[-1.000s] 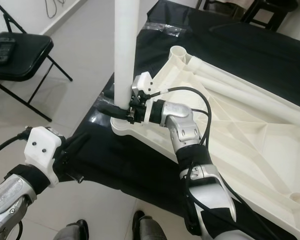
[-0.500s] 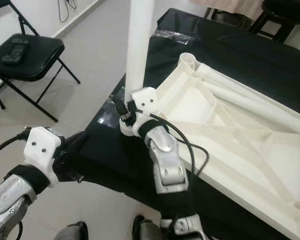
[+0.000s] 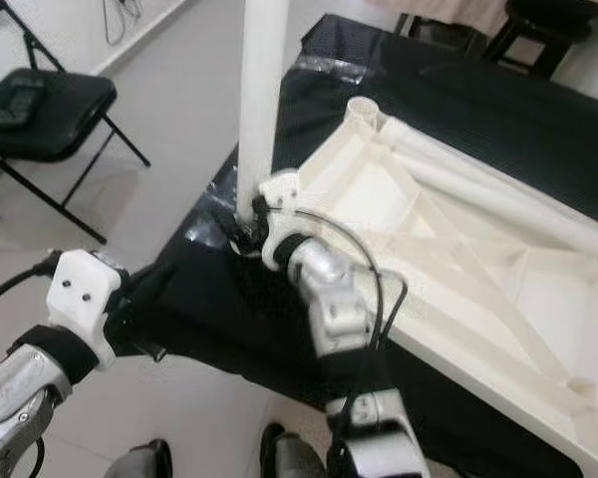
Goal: Building children table
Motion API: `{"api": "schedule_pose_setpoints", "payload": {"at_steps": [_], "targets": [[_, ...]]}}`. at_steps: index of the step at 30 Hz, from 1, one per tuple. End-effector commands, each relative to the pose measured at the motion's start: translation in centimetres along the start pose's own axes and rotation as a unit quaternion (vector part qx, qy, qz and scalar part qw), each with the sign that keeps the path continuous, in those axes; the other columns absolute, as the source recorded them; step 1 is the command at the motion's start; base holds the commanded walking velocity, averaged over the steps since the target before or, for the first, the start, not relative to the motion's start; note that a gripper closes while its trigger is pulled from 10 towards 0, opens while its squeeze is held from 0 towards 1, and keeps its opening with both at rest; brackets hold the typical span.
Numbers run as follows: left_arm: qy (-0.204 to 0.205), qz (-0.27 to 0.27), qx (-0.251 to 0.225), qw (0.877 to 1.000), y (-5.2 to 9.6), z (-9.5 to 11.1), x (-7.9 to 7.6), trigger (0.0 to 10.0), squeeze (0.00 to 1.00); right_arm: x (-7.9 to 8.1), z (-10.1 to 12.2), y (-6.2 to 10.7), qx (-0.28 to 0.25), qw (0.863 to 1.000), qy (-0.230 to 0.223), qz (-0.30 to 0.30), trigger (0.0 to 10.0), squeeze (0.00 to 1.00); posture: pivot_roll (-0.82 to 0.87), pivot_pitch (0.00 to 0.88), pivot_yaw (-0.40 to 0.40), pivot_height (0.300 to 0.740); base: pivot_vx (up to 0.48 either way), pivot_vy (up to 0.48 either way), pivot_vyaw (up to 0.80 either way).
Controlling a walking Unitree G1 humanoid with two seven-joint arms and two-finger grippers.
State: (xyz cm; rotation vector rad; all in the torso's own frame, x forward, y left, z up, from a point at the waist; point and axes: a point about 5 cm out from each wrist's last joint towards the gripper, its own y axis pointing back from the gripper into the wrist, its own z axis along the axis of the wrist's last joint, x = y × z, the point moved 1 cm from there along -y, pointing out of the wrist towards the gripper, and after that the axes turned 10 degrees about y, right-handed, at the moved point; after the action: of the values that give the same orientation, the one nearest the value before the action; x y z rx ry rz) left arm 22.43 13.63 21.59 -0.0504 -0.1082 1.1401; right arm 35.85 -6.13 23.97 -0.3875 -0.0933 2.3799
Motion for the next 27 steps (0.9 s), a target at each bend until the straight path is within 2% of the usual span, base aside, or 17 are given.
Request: {"api": "schedule_pose_setpoints", "payload": {"at_steps": [1,2,3,4,6,11,12,14,15,16,23,27], "targets": [[0.006,-0.002,0.006,1.000,0.0,-0.4,-0.1,10.0,0.00,0.1,0.4,0.1,-0.019,0.999,-0.006,0.051,10.0,0.00,0.12,0.268,-0.150,0.740,0.000,0.000,0.00],[0.006,-0.002,0.006,1.000,0.0,-0.4,-0.1,10.0,0.00,0.1,0.4,0.1,-0.019,0.999,-0.006,0.051,10.0,0.00,0.12,0.268,-0.150,0.740,0.000,0.000,0.00],[0.006,-0.001,0.006,1.000,0.0,-0.4,-0.1,10.0,0.00,0.1,0.8,0.4,-0.027,0.990,0.019,0.138,10.0,0.00,0.12,0.268,-0.149,0.740,0.000,0.000,0.00],[0.006,-0.001,0.006,1.000,0.0,-0.4,-0.1,10.0,0.00,0.1,0.8,0.4,-0.027,0.990,0.019,0.138,10.0,0.00,0.12,0.268,-0.149,0.740,0.000,0.000,0.00],[0.006,0.000,0.006,1.000,0.1,-0.4,-0.1,10.0,0.00,-0.1,0.8,0.7,-0.030,0.978,0.027,0.205,10.0,0.00,0.12,0.269,-0.148,0.740,0.000,0.000,0.00],[0.005,0.000,0.007,1.000,0.1,-0.4,0.0,10.0,0.00,-0.8,1.3,0.4,-0.036,0.968,0.015,0.248,10.0,0.00,0.13,0.270,-0.151,0.740,0.000,0.000,0.00],[0.005,0.001,0.008,1.000,0.2,-0.5,0.0,10.0,0.00,-0.9,1.4,0.3,-0.035,0.963,0.009,0.268,8.3,0.00,0.13,0.272,-0.153,0.740,0.000,0.000,0.00],[0.004,0.001,0.008,1.000,0.2,-0.5,0.0,10.0,0.00,-0.9,1.5,0.2,-0.035,0.959,0.004,0.281,8.3,0.00,0.13,0.272,-0.153,0.740,0.000,0.000,0.00],[0.004,0.002,0.008,1.000,0.2,-0.5,0.0,10.0,0.00,-1.0,1.5,0.2,-0.036,0.955,0.001,0.295,3.8,0.00,0.13,0.272,-0.154,0.740,0.000,0.000,0.00],[0.002,0.003,0.010,1.000,0.3,-0.5,0.1,10.0,0.00,-1.0,1.5,0.1,-0.036,0.951,-0.003,0.306,0.0,0.00,0.14,0.274,-0.152,0.740,0.000,0.000,0.00],[0.001,0.005,0.012,1.000,0.4,-0.5,0.2,10.0,0.00,-1.2,1.1,0.0,-0.028,0.944,-0.004,0.327,0.0,0.00,0.14,0.282,-0.151,0.740,0.000,0.000,0.00],[0.002,0.003,0.013,1.000,0.5,-0.6,0.1,10.0,0.00,-1.4,0.6,0.1,-0.026,0.951,0.007,0.308,0.0,0.00,0.14,0.286,-0.150,0.740,0.000,0.000,0.00]]}}
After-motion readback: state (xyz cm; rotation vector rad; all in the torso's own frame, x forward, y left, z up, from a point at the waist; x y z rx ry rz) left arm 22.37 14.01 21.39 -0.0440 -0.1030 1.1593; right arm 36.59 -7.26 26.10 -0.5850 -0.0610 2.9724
